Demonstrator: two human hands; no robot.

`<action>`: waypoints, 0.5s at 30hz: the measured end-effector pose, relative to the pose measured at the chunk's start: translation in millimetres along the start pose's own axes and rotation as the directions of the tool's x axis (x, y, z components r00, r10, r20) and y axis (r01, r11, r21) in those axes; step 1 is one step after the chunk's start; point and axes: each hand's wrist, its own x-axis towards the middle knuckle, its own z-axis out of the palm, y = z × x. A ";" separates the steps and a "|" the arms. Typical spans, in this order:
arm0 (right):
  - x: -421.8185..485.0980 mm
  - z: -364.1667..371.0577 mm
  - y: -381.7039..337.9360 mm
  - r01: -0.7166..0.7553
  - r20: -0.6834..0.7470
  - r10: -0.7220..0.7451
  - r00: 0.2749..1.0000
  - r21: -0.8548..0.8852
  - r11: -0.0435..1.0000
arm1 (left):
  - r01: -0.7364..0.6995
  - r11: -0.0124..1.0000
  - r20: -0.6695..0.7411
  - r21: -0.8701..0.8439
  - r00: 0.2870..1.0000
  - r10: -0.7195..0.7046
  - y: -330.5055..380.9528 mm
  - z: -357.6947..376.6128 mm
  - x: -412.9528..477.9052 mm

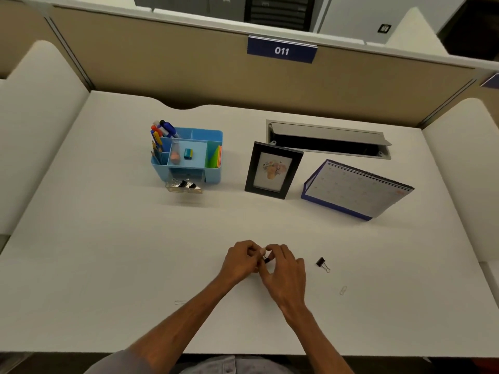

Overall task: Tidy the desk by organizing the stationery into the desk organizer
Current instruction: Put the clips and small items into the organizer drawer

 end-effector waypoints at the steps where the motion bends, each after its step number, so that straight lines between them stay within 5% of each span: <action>1: 2.9 0.5 -4.9 0.005 -0.004 -0.005 1.000 0.017 1.000 | -0.007 1.000 -0.015 -0.023 1.000 0.006 0.6 -4.5 0.7; 8: 40.7 7.6 -64.2 0.084 -0.025 -0.081 0.996 0.099 0.992 | -0.103 0.990 -0.247 -0.100 0.966 0.076 20.0 -74.0 9.4; 15: 61.3 25.0 -106.4 0.104 0.039 -0.112 0.993 0.159 0.982 | -0.163 0.983 -0.635 -0.081 0.769 0.075 56.4 -183.5 37.7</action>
